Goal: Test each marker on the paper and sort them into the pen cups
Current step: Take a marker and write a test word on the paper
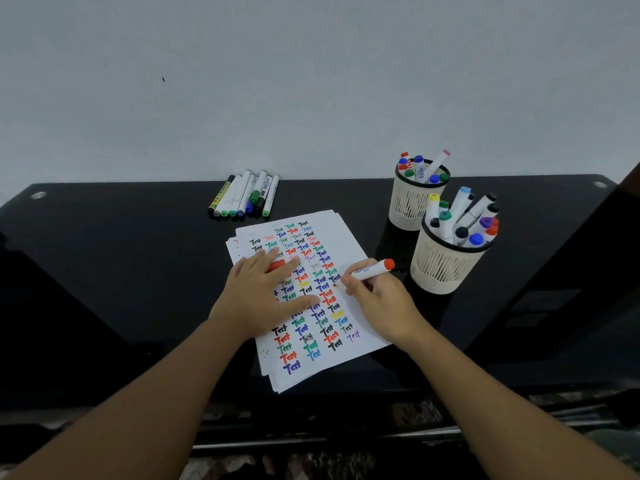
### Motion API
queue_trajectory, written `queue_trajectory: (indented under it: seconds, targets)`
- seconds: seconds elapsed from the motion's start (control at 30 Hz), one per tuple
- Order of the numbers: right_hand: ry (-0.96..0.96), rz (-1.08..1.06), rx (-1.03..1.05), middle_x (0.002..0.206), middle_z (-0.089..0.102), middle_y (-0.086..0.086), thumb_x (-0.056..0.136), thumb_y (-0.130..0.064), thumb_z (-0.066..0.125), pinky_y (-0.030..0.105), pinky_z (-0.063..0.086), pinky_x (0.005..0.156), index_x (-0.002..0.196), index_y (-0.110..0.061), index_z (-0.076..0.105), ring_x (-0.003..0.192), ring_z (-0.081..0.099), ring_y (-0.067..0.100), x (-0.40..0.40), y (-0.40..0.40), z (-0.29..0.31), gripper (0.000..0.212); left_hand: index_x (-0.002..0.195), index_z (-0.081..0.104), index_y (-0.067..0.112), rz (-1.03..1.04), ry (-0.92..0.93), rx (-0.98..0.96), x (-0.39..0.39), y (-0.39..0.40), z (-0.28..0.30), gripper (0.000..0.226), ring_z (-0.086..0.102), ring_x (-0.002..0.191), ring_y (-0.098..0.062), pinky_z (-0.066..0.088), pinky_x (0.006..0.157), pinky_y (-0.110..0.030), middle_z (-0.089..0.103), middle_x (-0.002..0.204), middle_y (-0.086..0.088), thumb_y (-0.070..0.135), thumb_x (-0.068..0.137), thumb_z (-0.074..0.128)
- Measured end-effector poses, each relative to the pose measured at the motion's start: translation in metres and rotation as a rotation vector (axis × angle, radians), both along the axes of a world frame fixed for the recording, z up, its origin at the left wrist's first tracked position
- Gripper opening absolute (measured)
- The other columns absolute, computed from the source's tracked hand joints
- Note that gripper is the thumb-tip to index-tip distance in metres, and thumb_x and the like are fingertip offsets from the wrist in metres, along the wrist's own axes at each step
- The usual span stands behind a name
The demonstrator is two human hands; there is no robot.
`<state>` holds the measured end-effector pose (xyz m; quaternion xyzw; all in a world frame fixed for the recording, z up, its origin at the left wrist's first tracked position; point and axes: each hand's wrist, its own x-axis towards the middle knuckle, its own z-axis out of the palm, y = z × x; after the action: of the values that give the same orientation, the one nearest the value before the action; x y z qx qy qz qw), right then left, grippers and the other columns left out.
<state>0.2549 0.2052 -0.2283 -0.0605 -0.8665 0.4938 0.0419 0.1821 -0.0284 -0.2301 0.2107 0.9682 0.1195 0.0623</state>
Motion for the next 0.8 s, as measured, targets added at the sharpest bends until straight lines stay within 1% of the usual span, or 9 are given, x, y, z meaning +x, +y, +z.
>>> queue_trajectory:
  seconds: [0.1, 0.2, 0.3, 0.4, 0.5, 0.63, 0.73, 0.8]
  targets:
    - [-0.006, 0.009, -0.003, 0.103, 0.072, -0.014, 0.104, -0.041, 0.059, 0.043, 0.056, 0.094, 0.098, -0.032, 0.067, 0.099, 0.067, 0.006, 0.0005, 0.0000, 0.0007, 0.014, 0.157, 0.018, 0.050, 0.002, 0.004, 0.003, 0.0001, -0.0010, -0.0014, 0.105, 0.000, 0.156, -0.018, -0.002, 0.126, -0.046, 0.006, 0.170, 0.010, 0.103, 0.067, 0.024]
    - [-0.010, 0.016, 0.025, 0.102, 0.072, -0.014, 0.104, -0.041, 0.059, 0.040, 0.056, 0.091, 0.099, -0.030, 0.067, 0.096, 0.066, 0.005, 0.0017, 0.0000, 0.0013, 0.014, 0.158, 0.018, 0.050, 0.000, 0.006, -0.004, -0.0007, -0.0014, -0.0026, 0.105, 0.000, 0.156, -0.018, -0.002, 0.126, -0.047, 0.006, 0.170, 0.010, 0.103, 0.068, 0.025]
    - [-0.003, -0.002, 0.039, 0.100, 0.071, -0.013, 0.104, -0.041, 0.058, 0.042, 0.057, 0.088, 0.097, -0.027, 0.066, 0.092, 0.067, 0.008, 0.0019, -0.0003, 0.0012, 0.017, 0.157, 0.017, 0.050, 0.000, 0.005, -0.005, -0.0017, -0.0010, -0.0032, 0.105, 0.000, 0.156, -0.017, -0.002, 0.126, -0.047, 0.005, 0.170, 0.010, 0.104, 0.068, 0.024]
    - [-0.007, -0.015, 0.022, 0.100, 0.070, -0.013, 0.104, -0.041, 0.058, 0.044, 0.057, 0.091, 0.097, -0.031, 0.065, 0.095, 0.067, 0.009, 0.0009, -0.0006, 0.0015, 0.015, 0.157, 0.017, 0.050, 0.001, 0.000, 0.000, -0.0013, -0.0008, -0.0024, 0.105, 0.000, 0.156, -0.017, -0.002, 0.126, -0.047, 0.005, 0.170, 0.010, 0.104, 0.067, 0.024]
    - [-0.013, -0.001, 0.035, 0.102, 0.070, -0.013, 0.105, -0.041, 0.057, 0.043, 0.056, 0.092, 0.097, -0.033, 0.065, 0.097, 0.066, 0.008, 0.0010, -0.0001, 0.0019, 0.014, 0.157, 0.018, 0.050, 0.003, -0.003, 0.005, -0.0003, -0.0007, -0.0014, 0.106, 0.000, 0.156, -0.017, -0.002, 0.125, -0.046, 0.006, 0.170, 0.010, 0.104, 0.067, 0.025]
    - [-0.012, 0.020, 0.057, 0.097, 0.070, -0.013, 0.105, -0.042, 0.056, 0.041, 0.056, 0.089, 0.102, -0.031, 0.065, 0.093, 0.066, 0.008, 0.0034, 0.0010, 0.0043, 0.014, 0.157, 0.019, 0.050, 0.003, -0.004, 0.016, -0.0010, -0.0009, -0.0017, 0.108, 0.001, 0.156, -0.017, -0.002, 0.125, -0.047, 0.006, 0.170, 0.010, 0.105, 0.064, 0.022]
    - [0.000, 0.016, 0.066, 0.096, 0.069, -0.010, 0.105, -0.041, 0.055, 0.043, 0.055, 0.088, 0.101, -0.028, 0.063, 0.092, 0.066, 0.009, 0.0039, 0.0013, 0.0050, 0.016, 0.157, 0.019, 0.050, 0.002, -0.004, 0.015, -0.0003, -0.0010, -0.0010, 0.111, 0.001, 0.156, -0.017, -0.002, 0.126, -0.047, 0.006, 0.170, 0.010, 0.106, 0.062, 0.020]
    - [0.012, 0.002, 0.038, 0.097, 0.069, -0.010, 0.105, -0.040, 0.056, 0.043, 0.055, 0.090, 0.100, -0.030, 0.063, 0.093, 0.066, 0.008, 0.0039, 0.0017, 0.0034, 0.013, 0.157, 0.019, 0.050, 0.002, -0.010, 0.018, 0.0008, -0.0016, -0.0001, 0.109, 0.001, 0.156, -0.017, -0.002, 0.126, -0.047, 0.006, 0.169, 0.010, 0.105, 0.063, 0.022]
